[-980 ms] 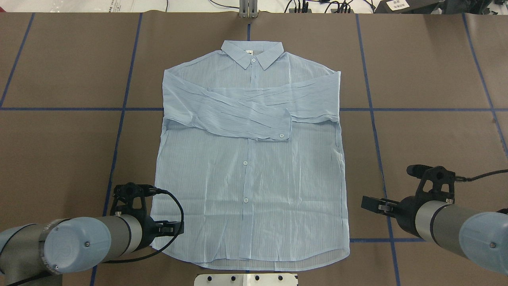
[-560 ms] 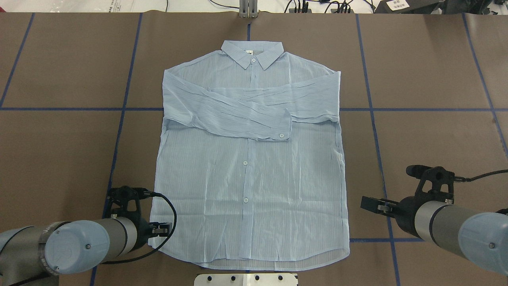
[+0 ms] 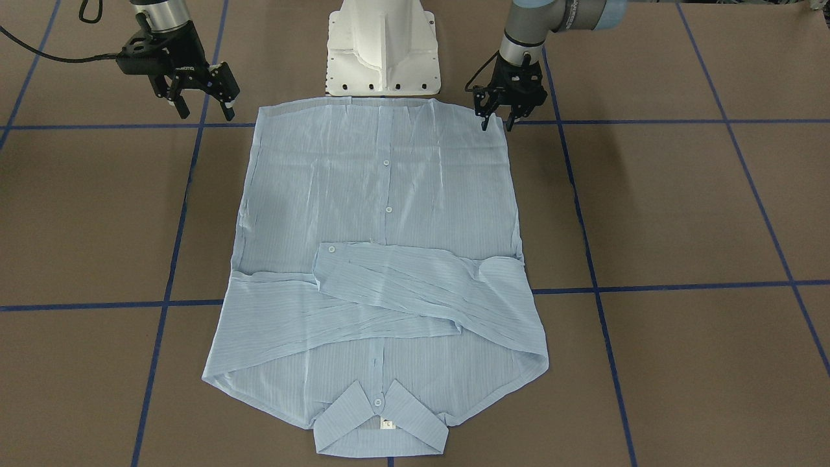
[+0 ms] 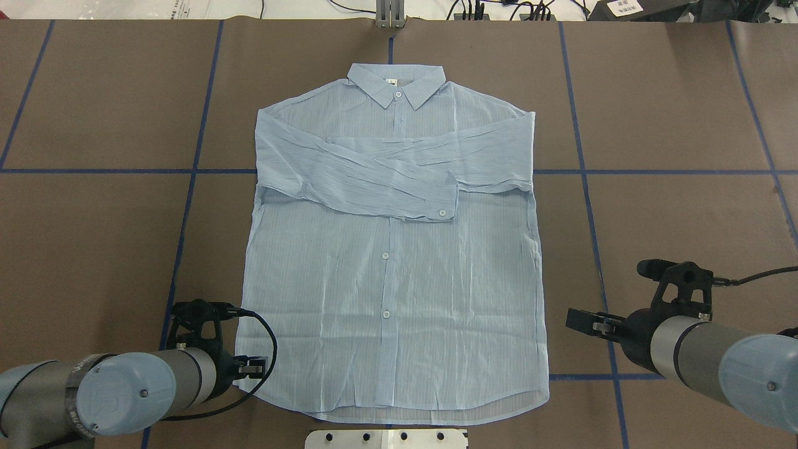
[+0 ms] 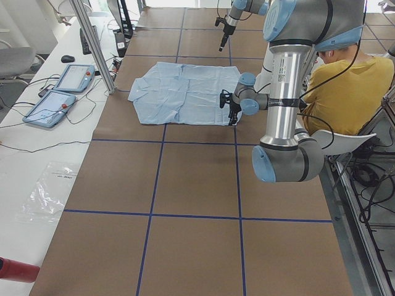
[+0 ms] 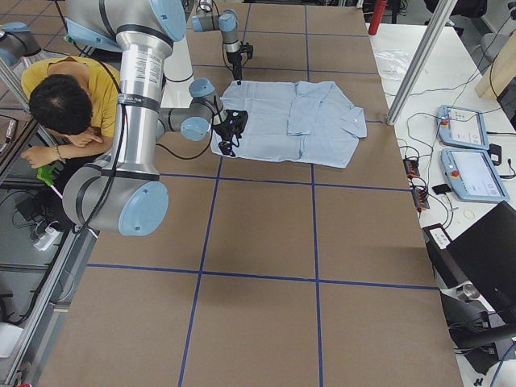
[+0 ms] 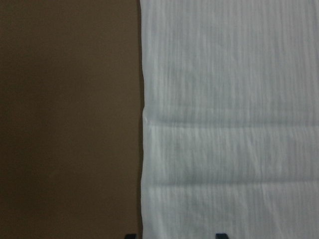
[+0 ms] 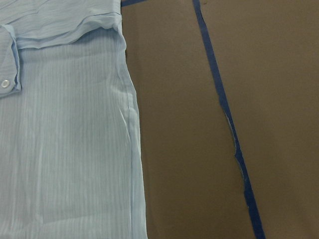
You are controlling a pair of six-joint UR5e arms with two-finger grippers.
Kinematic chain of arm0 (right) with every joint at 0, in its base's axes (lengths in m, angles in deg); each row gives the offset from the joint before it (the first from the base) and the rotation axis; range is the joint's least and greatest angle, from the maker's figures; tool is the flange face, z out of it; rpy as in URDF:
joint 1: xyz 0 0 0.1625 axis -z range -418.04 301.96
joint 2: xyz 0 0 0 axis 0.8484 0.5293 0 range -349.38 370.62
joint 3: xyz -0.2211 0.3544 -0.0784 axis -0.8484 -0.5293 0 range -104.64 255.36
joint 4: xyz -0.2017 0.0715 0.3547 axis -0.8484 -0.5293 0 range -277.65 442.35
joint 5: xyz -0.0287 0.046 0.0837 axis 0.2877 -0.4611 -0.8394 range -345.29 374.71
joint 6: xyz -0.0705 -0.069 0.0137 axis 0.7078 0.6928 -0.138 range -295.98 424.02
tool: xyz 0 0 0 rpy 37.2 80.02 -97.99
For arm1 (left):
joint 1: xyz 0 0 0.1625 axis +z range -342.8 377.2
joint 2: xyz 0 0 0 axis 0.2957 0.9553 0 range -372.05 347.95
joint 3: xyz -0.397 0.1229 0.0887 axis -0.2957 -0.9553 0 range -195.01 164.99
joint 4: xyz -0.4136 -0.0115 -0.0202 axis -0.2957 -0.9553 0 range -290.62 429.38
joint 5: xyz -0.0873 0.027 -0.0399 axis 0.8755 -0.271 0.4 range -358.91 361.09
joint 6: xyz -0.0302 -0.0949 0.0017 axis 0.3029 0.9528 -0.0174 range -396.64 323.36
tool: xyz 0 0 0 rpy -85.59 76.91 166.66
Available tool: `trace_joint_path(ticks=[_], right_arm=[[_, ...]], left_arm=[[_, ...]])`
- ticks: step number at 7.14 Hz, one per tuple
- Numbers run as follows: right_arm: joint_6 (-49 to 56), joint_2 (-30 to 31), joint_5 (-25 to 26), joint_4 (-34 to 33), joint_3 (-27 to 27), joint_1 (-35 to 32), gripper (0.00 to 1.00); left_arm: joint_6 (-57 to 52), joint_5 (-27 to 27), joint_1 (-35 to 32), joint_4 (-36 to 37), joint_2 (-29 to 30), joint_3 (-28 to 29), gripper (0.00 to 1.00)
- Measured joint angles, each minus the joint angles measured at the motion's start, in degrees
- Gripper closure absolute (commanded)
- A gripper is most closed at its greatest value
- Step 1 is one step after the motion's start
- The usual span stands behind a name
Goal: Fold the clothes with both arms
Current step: 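Lower both grippers and pinch the two hem corners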
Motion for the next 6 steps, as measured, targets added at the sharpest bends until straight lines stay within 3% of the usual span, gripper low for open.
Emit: trace_joint_path(ticks=[2, 3, 5, 6], right_arm=[[0.0, 0.0, 0.0, 0.0, -0.1, 0.1, 0.0], [-0.1, 0.0, 0.2, 0.0, -0.1, 0.2, 0.0], [-0.2, 0.0, 0.7, 0.0, -0.2, 0.7, 0.0], [-0.2, 0.0, 0.7, 0.0, -0.2, 0.8, 0.0]], left_arm=[[0.0, 0.0, 0.7, 0.0, -0.1, -0.1, 0.6], [0.1, 0.0, 1.0, 0.0, -0.1, -0.2, 0.63], [0.2, 0.0, 1.2, 0.0, -0.1, -0.2, 0.97], [0.3, 0.0, 1.2, 0.1, -0.1, -0.2, 1.0]])
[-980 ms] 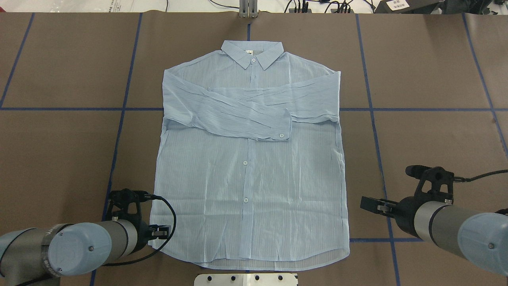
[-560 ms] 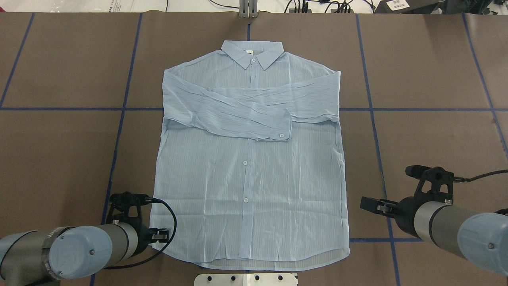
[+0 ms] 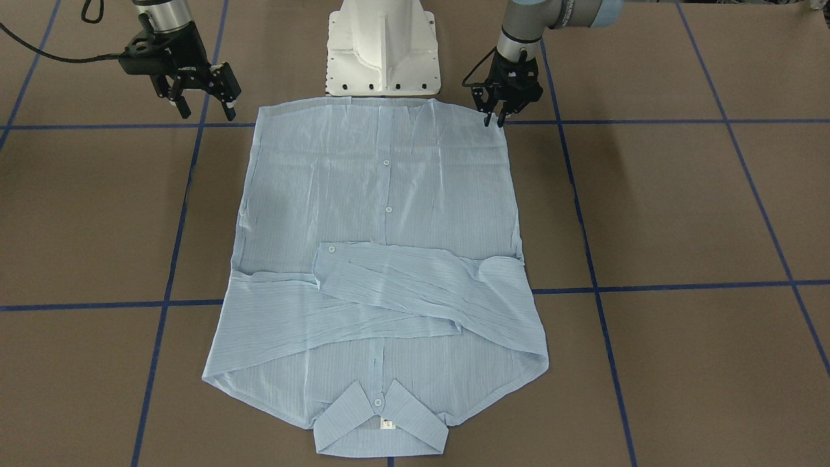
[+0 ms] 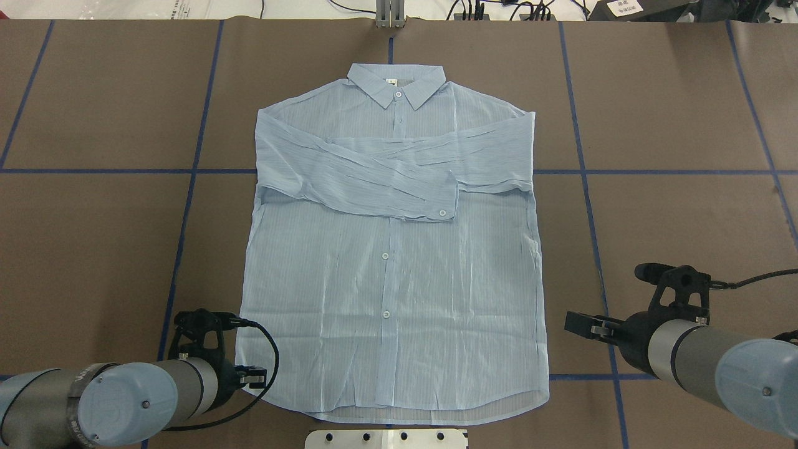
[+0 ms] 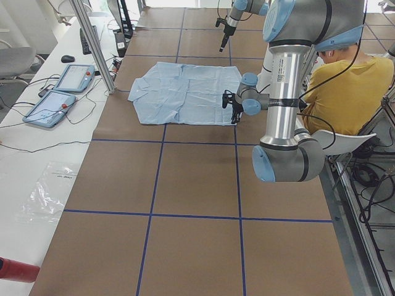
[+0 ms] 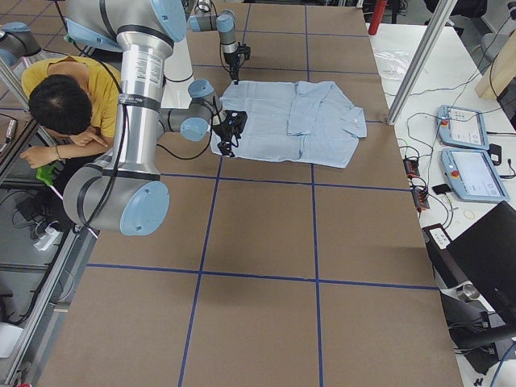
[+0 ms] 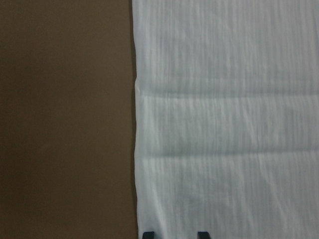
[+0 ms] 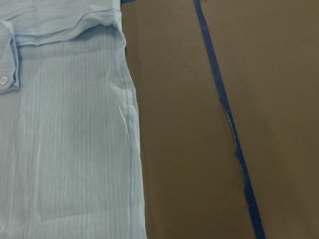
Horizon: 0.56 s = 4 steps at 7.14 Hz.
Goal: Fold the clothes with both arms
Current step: 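Lower both grippers and pinch the two hem corners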
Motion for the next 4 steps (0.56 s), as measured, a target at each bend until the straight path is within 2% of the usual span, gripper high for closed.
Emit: trace_joint_path(ticks=[4], right_arm=[[-0.4, 0.1, 0.2, 0.1, 0.1, 0.4, 0.0]], left_arm=[[1.5, 0.0, -0.1, 0.0, -0.4, -2.1, 1.0]])
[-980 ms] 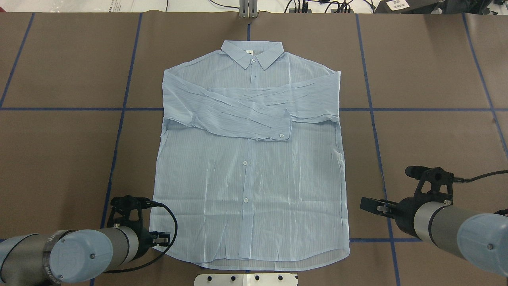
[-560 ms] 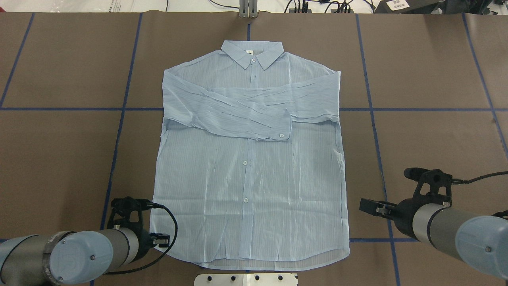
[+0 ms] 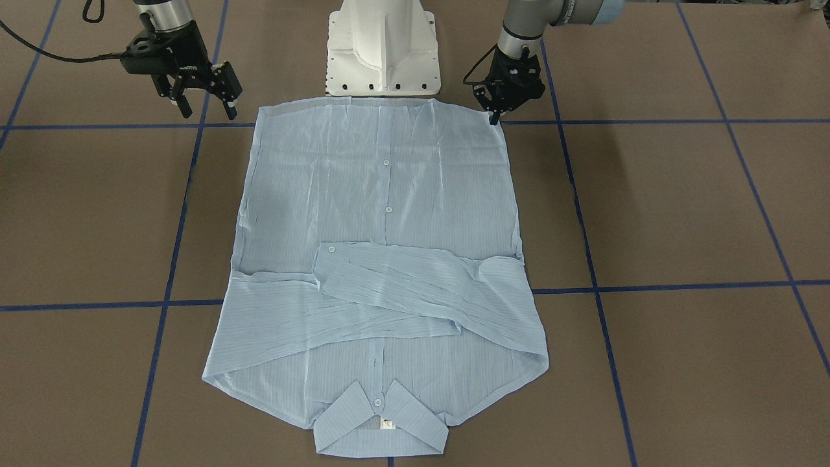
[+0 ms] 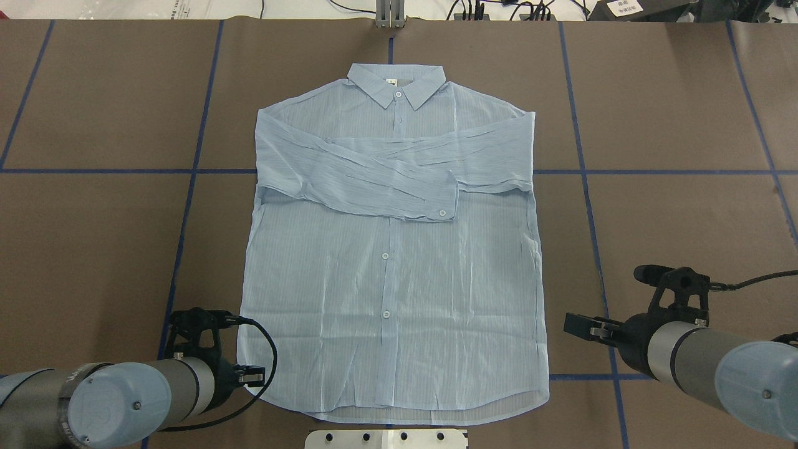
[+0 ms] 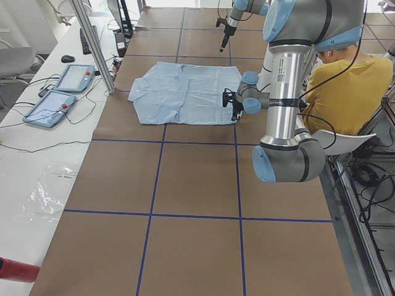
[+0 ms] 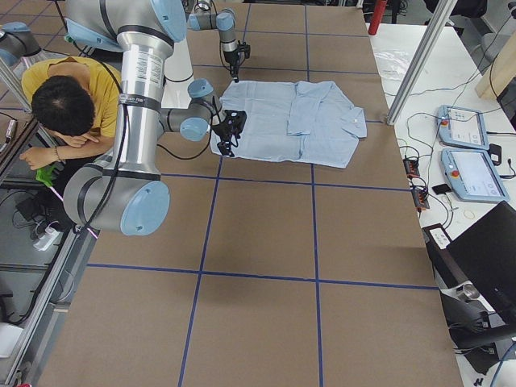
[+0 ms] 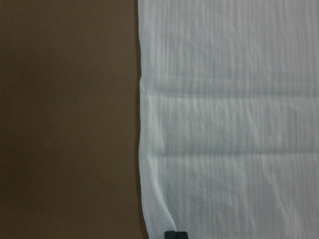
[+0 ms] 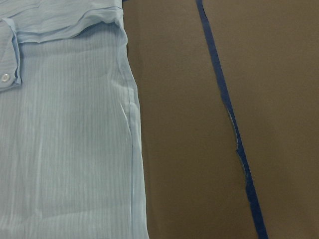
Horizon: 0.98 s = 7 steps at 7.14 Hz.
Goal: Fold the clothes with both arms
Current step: 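Lower both grippers and pinch the two hem corners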
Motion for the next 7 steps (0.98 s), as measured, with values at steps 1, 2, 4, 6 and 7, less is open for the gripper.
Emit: trace_joint_path(ticks=[1, 2, 4, 6, 7], right_arm=[[-0.9, 0.0, 0.5, 0.1, 0.0, 0.7, 0.01], [-2.9, 0.1, 2.1, 0.2, 0.0, 2.2, 0.03], [-9.2, 0.1, 7.4, 0.3, 0.0, 7.5, 0.31], [-13.7, 0.1, 11.6, 0.3, -0.9, 12.1, 0.45], [-15.2, -0.1, 13.1, 0.3, -1.8, 13.7, 0.46]], left_arm=[[0.0, 0.1, -0.1, 0.0, 0.1, -1.1, 1.0], [0.0, 0.2, -0.1, 0.0, 0.4, -1.7, 1.0], [-0.1, 0.0, -0.4, -0.1, 0.7, -2.4, 1.0], [-0.2, -1.5, -0.6, -0.2, 0.5, -3.4, 1.0], [-0.2, -2.6, -0.6, -0.2, 0.3, -3.8, 1.0]])
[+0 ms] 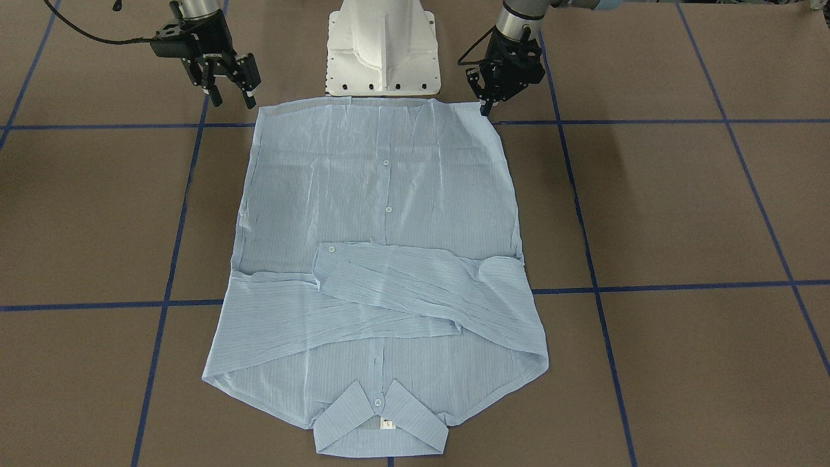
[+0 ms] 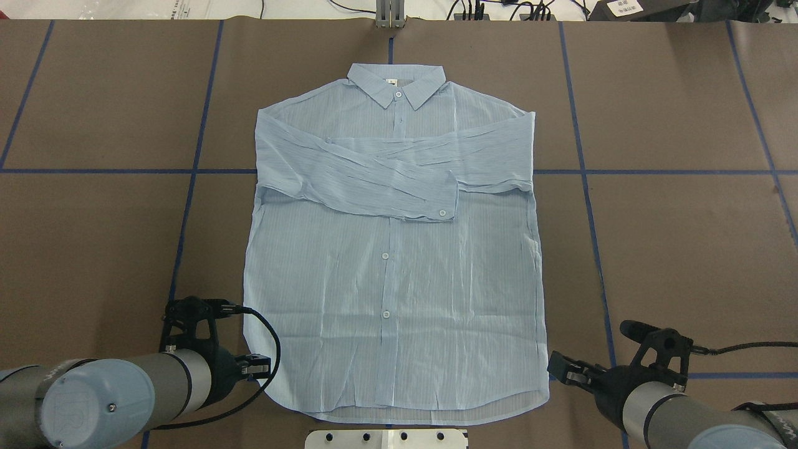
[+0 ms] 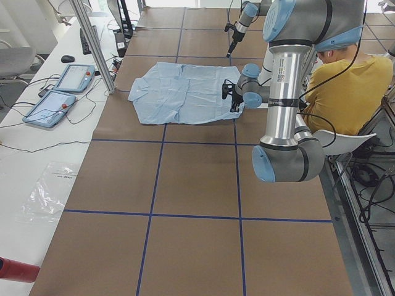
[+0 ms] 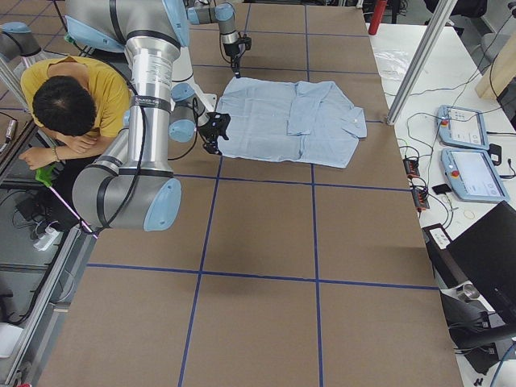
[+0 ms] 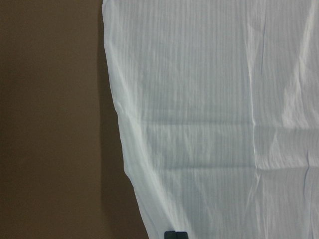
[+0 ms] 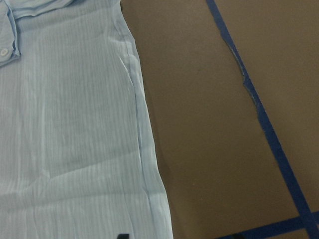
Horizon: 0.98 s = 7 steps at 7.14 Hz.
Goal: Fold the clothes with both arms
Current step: 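Lower both grippers and pinch the two hem corners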
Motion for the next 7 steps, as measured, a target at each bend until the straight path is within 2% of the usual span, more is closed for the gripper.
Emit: trace_joint_path(ticks=[3, 5, 7], right_arm=[[-2.4, -1.2, 4.4, 0.1, -2.7, 3.6, 0.49], [-2.6, -5.8, 6.0, 0.1, -6.1, 4.1, 0.49], [-2.4, -7.3, 7.0, -0.3, -7.7, 4.5, 0.49]], left_arm=[[0.0, -1.8, 0.5, 0.0, -0.2, -0.4, 1.0], [0.0, -2.4, 0.6, 0.0, -0.2, -0.4, 1.0], [0.0, -2.5, 0.6, 0.0, -0.3, -0.4, 1.0]])
